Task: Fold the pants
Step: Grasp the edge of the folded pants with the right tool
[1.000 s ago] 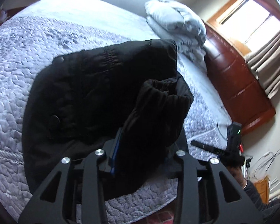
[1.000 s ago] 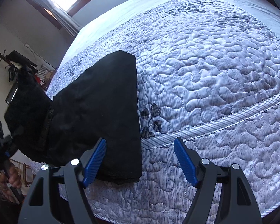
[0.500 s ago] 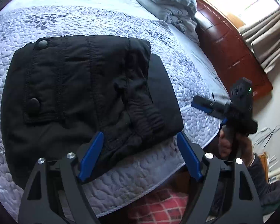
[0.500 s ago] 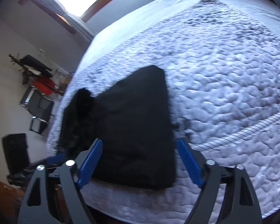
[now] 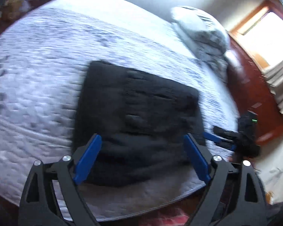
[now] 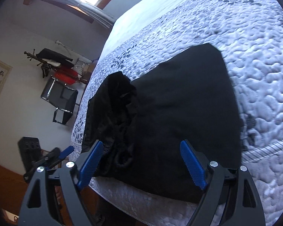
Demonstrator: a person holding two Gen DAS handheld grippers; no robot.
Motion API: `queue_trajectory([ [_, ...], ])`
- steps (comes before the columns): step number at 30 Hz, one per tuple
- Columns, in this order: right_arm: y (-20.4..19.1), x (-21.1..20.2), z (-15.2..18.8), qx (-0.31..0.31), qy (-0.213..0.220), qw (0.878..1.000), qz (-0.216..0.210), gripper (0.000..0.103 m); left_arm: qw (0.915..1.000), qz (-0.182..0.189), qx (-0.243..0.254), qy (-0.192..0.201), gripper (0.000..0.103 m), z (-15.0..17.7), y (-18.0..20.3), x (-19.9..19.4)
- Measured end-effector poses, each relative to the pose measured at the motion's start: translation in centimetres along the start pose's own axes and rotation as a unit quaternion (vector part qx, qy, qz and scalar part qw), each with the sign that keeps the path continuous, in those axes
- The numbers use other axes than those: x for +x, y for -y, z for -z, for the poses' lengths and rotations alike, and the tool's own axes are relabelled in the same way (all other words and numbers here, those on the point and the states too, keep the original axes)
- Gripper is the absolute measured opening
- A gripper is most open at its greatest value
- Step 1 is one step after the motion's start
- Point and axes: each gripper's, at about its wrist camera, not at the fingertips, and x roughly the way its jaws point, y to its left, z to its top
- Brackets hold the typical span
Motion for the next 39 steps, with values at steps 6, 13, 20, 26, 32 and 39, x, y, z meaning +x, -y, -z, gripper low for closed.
queue_trajectory([
  [6, 0.3, 2.4, -1.2, 0.023, -0.028, 0.999, -0.037, 0.089, 0.9951, -0.014, -0.085, -0.049, 0.091, -0.2, -5.1, 2.4],
  [13, -0.1, 4.7, -2.2, 0.027, -0.055, 0.994, -0.087, 0.09, 0.9892, 0.026, -0.13, -0.062, 0.092, 0.2, -7.0, 4.0],
  [20, -0.6, 7.0, -2.9, 0.032, -0.065, 0.991, -0.115, 0.087, 0.9894, 0.027, -0.127, -0.066, 0.093, 0.4, -6.8, 4.6],
  [26, -1.4, 9.2, -2.8, 0.045, -0.077, 0.988, -0.126, 0.045, 0.9915, 0.015, -0.111, -0.067, 0.096, 0.3, -5.7, 5.2],
  [32, -2.3, 8.9, -2.6, 0.036, -0.067, 0.987, -0.143, 0.022, 0.9921, 0.008, -0.105, -0.068, 0.097, 0.2, -4.7, 5.9],
  [39, -3.7, 7.5, -2.6, 0.036, -0.056, 0.983, -0.172, 0.017, 0.9912, 0.005, -0.113, -0.068, 0.097, 0.4, -4.7, 6.2],
])
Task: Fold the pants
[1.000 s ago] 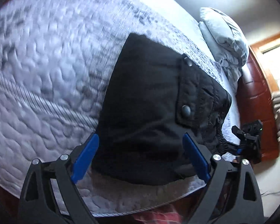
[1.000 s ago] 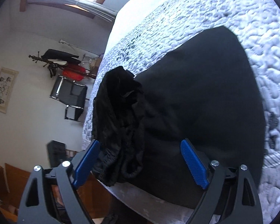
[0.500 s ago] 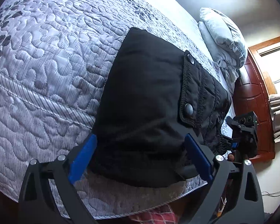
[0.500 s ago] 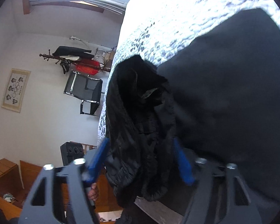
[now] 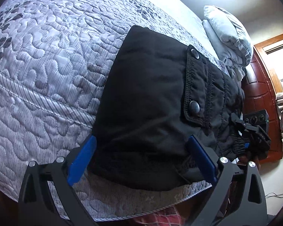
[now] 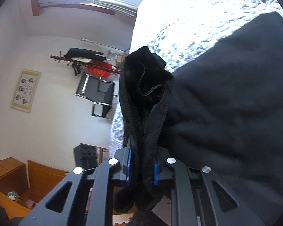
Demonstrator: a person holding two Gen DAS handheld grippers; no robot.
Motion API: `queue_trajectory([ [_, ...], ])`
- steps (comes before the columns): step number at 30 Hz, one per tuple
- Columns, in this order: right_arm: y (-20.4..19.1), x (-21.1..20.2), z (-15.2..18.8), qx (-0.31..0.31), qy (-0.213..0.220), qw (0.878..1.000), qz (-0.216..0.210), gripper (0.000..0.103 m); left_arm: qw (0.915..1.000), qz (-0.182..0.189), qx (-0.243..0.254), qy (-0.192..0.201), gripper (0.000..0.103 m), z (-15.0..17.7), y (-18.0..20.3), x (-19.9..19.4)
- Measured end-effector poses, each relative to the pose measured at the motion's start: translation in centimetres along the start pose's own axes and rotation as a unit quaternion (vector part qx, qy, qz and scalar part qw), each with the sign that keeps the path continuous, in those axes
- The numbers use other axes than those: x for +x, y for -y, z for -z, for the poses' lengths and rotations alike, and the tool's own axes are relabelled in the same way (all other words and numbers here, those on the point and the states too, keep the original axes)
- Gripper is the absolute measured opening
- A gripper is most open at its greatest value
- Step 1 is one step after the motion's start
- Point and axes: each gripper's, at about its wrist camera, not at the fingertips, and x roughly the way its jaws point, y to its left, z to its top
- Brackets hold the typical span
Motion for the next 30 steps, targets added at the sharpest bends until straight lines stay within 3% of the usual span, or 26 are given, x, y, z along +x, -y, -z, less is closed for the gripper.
queue_trajectory([
  [10, -2.7, -1.4, -0.2, -0.019, 0.008, 1.0, -0.022, 0.016, 0.9999, 0.016, -0.005, -0.001, 0.097, 0.3, 0.7, -0.9],
  [18, -4.2, -3.8, -0.2, -0.028, 0.022, 0.999, -0.041, 0.016, 0.9988, 0.045, 0.019, 0.008, 0.097, 0.2, 3.5, -2.4],
  [25, -3.8, -6.8, -0.2, -0.022, 0.044, 0.997, -0.065, 0.016, 0.9965, 0.059, 0.056, 0.019, 0.097, 0.0, 6.9, -3.6],
  [30, -2.7, -9.4, -0.3, -0.009, 0.072, 0.996, -0.055, 0.016, 0.9955, 0.06, 0.071, 0.018, 0.097, -0.1, 8.2, -3.3],
])
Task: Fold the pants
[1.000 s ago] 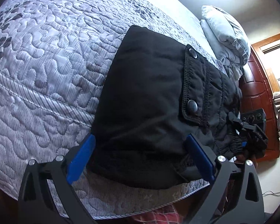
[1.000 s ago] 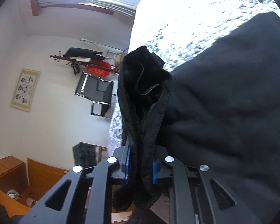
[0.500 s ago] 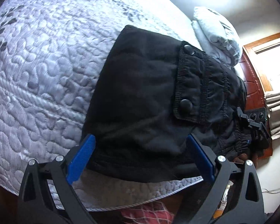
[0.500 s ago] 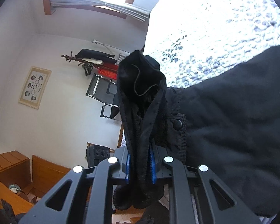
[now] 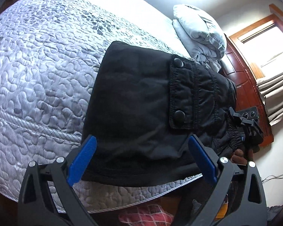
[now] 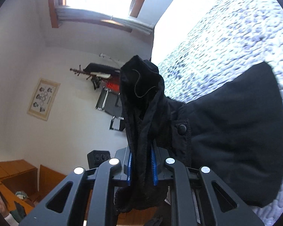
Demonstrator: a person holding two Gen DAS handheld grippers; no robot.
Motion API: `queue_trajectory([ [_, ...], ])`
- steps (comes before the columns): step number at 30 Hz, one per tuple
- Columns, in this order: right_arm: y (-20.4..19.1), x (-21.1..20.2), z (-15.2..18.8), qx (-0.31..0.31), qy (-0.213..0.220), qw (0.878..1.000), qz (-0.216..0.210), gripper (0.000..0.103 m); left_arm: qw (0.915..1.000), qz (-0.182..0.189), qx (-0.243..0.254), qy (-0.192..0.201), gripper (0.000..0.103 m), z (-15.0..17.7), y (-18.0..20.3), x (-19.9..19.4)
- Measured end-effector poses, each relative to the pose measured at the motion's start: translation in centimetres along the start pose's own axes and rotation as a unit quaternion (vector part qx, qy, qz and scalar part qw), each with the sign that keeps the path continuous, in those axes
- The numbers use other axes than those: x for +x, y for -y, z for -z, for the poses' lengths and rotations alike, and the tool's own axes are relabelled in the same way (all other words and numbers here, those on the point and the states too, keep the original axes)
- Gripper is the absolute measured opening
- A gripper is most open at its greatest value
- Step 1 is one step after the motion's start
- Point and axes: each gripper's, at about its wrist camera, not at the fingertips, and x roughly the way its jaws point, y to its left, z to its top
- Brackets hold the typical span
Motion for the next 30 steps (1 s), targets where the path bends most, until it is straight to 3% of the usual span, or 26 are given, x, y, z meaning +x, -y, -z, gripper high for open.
queue_trajectory([
  [12, 6.3, -3.9, -0.4, 0.053, 0.036, 0.997, 0.043, 0.016, 0.9983, -0.038, 0.014, -0.04, 0.097, 0.3, 0.3, 4.2],
  [26, 14.1, -4.5, 0.0, 0.122, 0.052, 0.989, 0.059, 0.016, 0.9958, -0.066, 0.034, -0.054, 0.097, 0.3, 1.1, 6.3],
  [29, 14.5, -4.7, 0.3, 0.12, 0.049, 0.99, 0.063, 0.025, 0.9947, -0.077, 0.036, -0.058, 0.097, 0.5, 0.8, 7.2],
  [30, 14.3, -5.0, 0.4, 0.117, 0.049, 0.99, 0.068, 0.04, 0.9943, -0.082, 0.037, -0.058, 0.097, 0.6, 0.7, 7.4],
])
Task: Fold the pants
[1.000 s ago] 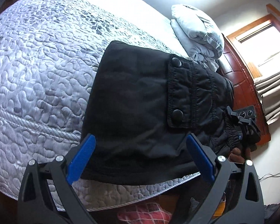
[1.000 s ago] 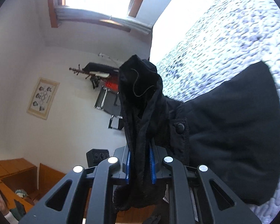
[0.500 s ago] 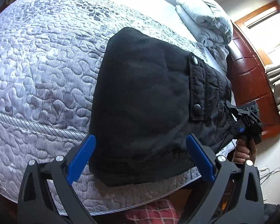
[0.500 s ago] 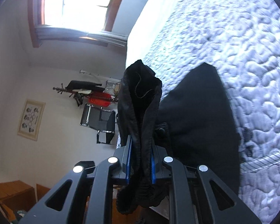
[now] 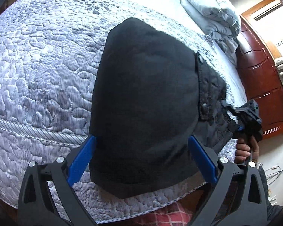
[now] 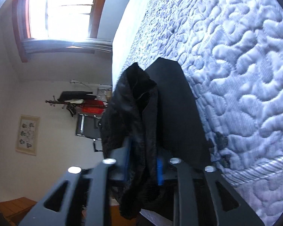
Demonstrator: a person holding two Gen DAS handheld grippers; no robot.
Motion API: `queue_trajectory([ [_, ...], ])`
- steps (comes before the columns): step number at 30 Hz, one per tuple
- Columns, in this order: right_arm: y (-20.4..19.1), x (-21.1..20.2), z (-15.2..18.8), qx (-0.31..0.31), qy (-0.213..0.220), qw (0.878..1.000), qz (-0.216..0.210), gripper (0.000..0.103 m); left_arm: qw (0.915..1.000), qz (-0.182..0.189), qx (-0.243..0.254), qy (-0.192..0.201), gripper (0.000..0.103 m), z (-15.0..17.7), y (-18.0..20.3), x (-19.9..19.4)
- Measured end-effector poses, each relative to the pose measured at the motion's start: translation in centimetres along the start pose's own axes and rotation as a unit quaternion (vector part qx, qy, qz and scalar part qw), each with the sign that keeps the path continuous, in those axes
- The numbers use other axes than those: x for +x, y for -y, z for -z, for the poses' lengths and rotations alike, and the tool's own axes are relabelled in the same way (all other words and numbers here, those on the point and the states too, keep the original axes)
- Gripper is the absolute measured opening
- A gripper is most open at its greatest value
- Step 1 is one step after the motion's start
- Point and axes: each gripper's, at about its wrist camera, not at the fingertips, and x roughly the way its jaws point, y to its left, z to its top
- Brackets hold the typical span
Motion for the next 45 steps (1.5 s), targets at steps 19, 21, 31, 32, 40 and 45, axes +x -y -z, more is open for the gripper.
queue_trajectory([
  [19, -7.7, -3.6, 6.8, -0.142, -0.002, 0.989, 0.03, 0.05, 0.9997, 0.009, -0.014, 0.02, 0.098, 2.0, 0.6, -2.2],
  [21, -6.9, -3.6, 6.9, -0.127, -0.003, 0.991, 0.035, 0.05, 0.9997, 0.009, -0.011, 0.018, 0.098, 2.3, 0.7, -2.3],
  [31, -3.2, -3.8, 6.6, -0.083, 0.005, 0.995, 0.055, 0.041, 0.9998, 0.005, -0.016, 0.009, 0.099, 2.7, 0.4, -0.9],
  [32, -3.1, -3.8, 6.7, -0.084, 0.003, 0.995, 0.057, 0.041, 0.9999, 0.004, -0.015, 0.008, 0.099, 2.7, 0.4, -0.7],
  [40, -3.2, -4.4, 6.9, -0.079, 0.003, 0.995, 0.056, 0.044, 0.9996, 0.012, -0.026, 0.002, 0.099, 2.6, -0.4, -1.4],
  [45, -3.9, -5.5, 6.5, -0.087, 0.013, 0.995, 0.057, 0.05, 0.999, 0.021, -0.035, 0.021, 0.099, 2.2, -1.4, -3.3],
])
